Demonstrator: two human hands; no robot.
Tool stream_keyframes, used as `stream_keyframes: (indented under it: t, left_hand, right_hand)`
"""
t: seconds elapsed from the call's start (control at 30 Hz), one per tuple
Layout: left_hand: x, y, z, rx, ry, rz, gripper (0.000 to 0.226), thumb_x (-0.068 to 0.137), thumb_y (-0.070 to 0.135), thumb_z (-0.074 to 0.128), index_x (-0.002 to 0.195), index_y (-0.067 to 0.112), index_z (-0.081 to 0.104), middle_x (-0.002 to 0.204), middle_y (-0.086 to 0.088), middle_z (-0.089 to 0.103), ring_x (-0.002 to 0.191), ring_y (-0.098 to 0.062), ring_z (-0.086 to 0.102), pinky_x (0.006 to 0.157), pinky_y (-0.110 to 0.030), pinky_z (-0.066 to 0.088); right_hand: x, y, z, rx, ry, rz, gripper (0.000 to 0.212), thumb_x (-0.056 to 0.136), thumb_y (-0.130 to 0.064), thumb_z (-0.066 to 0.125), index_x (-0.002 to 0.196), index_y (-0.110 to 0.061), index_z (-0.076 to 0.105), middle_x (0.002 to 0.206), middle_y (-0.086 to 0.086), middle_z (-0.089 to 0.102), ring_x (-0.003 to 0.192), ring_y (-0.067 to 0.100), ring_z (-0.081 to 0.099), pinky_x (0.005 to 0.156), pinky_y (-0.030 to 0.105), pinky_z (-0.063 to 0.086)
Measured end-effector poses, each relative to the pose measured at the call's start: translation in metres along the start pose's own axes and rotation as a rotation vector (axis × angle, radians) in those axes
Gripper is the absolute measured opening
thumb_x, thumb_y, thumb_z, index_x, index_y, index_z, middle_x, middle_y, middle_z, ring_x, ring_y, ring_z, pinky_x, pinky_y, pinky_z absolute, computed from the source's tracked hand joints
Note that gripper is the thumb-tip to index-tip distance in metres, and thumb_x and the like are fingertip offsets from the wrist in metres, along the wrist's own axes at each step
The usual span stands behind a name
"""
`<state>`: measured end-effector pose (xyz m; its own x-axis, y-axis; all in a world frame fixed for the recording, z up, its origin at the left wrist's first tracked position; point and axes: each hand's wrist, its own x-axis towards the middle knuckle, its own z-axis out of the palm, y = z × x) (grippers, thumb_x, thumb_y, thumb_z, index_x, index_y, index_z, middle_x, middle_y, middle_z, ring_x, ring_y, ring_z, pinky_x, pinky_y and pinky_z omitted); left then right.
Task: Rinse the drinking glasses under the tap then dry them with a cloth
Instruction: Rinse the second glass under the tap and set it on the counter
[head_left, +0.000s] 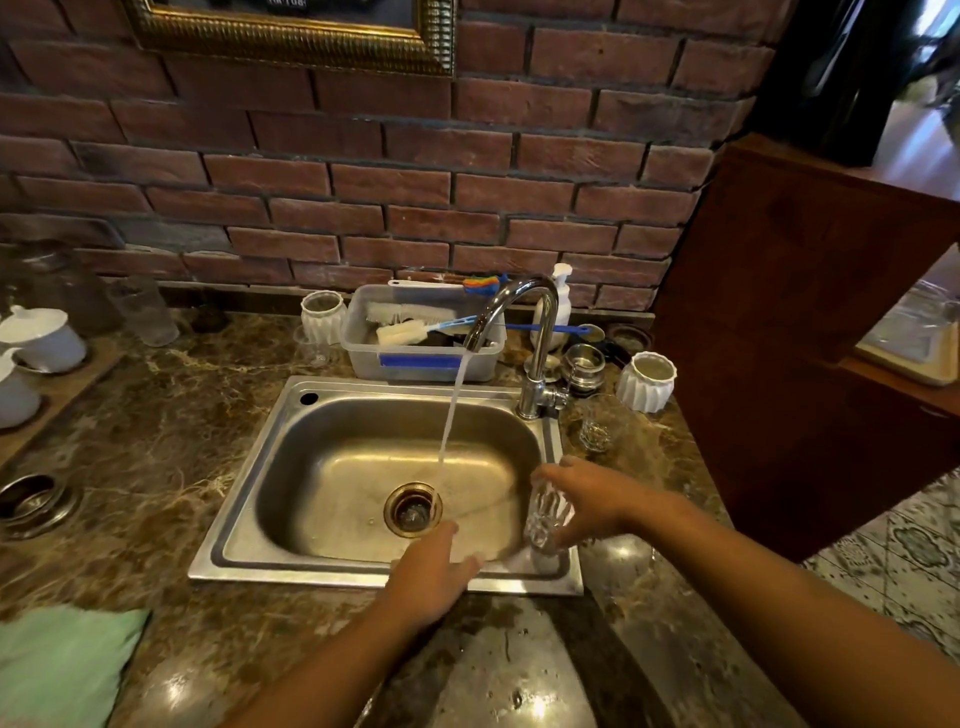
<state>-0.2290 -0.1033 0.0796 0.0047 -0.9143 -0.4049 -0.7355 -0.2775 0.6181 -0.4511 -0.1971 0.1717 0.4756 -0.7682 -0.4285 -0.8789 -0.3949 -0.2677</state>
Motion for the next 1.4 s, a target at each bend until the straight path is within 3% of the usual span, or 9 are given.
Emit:
stream_keyframes:
  t: [0.07, 0.17, 0.23, 0.3, 0.37, 0.63, 1.03, 1.27, 1.4]
  left_hand:
    - [-0.001, -0.019, 0.014, 0.211, -0.02, 0.029, 0.083, 0.089, 0.071, 0.05, 0.157, 0.03, 0.024, 0.164, 0.001, 0.029, 0.15, -0.024, 0.026, 0.121, -0.054, 0.019]
    - [0.0, -0.044, 0.029, 0.474, -0.052, 0.026, 0.096, 0.084, 0.083, 0.037, 0.161, 0.033, 0.008, 0.17, -0.003, 0.007, 0.156, -0.03, 0.003, 0.119, -0.064, 0.001]
    - [-0.001, -0.061, 0.032, 0.561, 0.015, 0.069, 0.092, 0.083, 0.087, 0.03, 0.158, 0.034, 0.024, 0.165, -0.009, 0.027, 0.152, -0.038, 0.024, 0.117, -0.067, 0.011]
    - [0.002, -0.077, 0.041, 0.618, 0.017, 0.087, 0.088, 0.084, 0.088, 0.027, 0.145, 0.029, 0.051, 0.141, -0.013, 0.061, 0.13, -0.04, 0.057, 0.109, -0.064, 0.023]
    - [0.006, -0.085, 0.048, 0.6, 0.013, 0.094, 0.085, 0.085, 0.086, 0.03, 0.136, 0.026, 0.061, 0.128, -0.012, 0.07, 0.12, -0.038, 0.065, 0.106, -0.061, 0.018]
    - [0.002, -0.085, 0.05, 0.628, 0.023, 0.096, 0.081, 0.088, 0.082, 0.037, 0.143, 0.025, 0.054, 0.136, -0.013, 0.064, 0.129, -0.037, 0.058, 0.115, -0.054, -0.004]
    - [0.0, -0.082, 0.048, 0.638, 0.05, 0.084, 0.08, 0.09, 0.08, 0.03, 0.147, 0.026, 0.048, 0.141, -0.011, 0.06, 0.135, -0.035, 0.053, 0.114, -0.058, 0.01]
    - [-0.002, -0.081, 0.047, 0.635, 0.051, 0.074, 0.081, 0.09, 0.08, 0.028, 0.147, 0.027, 0.048, 0.144, -0.01, 0.058, 0.137, -0.034, 0.051, 0.114, -0.06, 0.012]
    - [-0.001, -0.081, 0.046, 0.625, 0.047, 0.077, 0.08, 0.09, 0.081, 0.028, 0.147, 0.028, 0.049, 0.144, -0.009, 0.058, 0.137, -0.033, 0.05, 0.114, -0.06, 0.012]
  right_hand:
    - [0.003, 0.018, -0.001, -0.022, -0.002, 0.047, 0.088, 0.071, -0.04, 0.086, 0.143, -0.035, 0.036, 0.14, 0.0, 0.043, 0.122, 0.022, 0.05, 0.096, 0.032, 0.05]
    - [0.007, 0.042, -0.005, -0.073, 0.02, 0.102, 0.092, 0.072, -0.036, 0.085, 0.148, -0.031, 0.032, 0.144, 0.004, 0.04, 0.126, 0.024, 0.049, 0.097, 0.031, 0.049]
    - [0.011, 0.056, -0.009, -0.124, 0.044, 0.125, 0.091, 0.076, -0.028, 0.083, 0.15, -0.029, 0.03, 0.143, 0.007, 0.041, 0.124, 0.024, 0.051, 0.093, 0.028, 0.049]
    - [0.015, 0.069, -0.014, -0.148, 0.059, 0.152, 0.088, 0.078, -0.022, 0.081, 0.15, -0.027, 0.03, 0.144, 0.009, 0.04, 0.122, 0.025, 0.053, 0.092, 0.028, 0.05]
    - [0.019, 0.079, -0.019, -0.144, 0.066, 0.167, 0.087, 0.078, -0.024, 0.081, 0.15, -0.026, 0.031, 0.145, 0.011, 0.038, 0.123, 0.028, 0.052, 0.095, 0.033, 0.051]
    - [0.038, 0.102, -0.021, -0.152, 0.034, 0.211, 0.103, 0.076, -0.033, 0.083, 0.156, -0.02, 0.019, 0.148, 0.015, 0.036, 0.13, 0.033, 0.048, 0.105, 0.039, 0.048]
    - [0.047, 0.117, 0.003, -0.204, 0.022, 0.22, 0.098, 0.071, -0.042, 0.084, 0.149, -0.031, 0.027, 0.143, 0.012, 0.039, 0.123, 0.034, 0.052, 0.094, 0.045, 0.055]
    - [0.046, 0.114, 0.001, -0.154, 0.004, 0.239, 0.098, 0.076, -0.034, 0.082, 0.153, -0.023, 0.022, 0.146, 0.015, 0.035, 0.131, 0.035, 0.046, 0.101, 0.04, 0.05]
    - [0.045, 0.107, -0.018, 0.028, 0.175, 0.275, 0.092, 0.079, -0.04, 0.08, 0.152, -0.021, 0.027, 0.15, 0.015, 0.034, 0.134, 0.033, 0.044, 0.105, 0.044, 0.048]
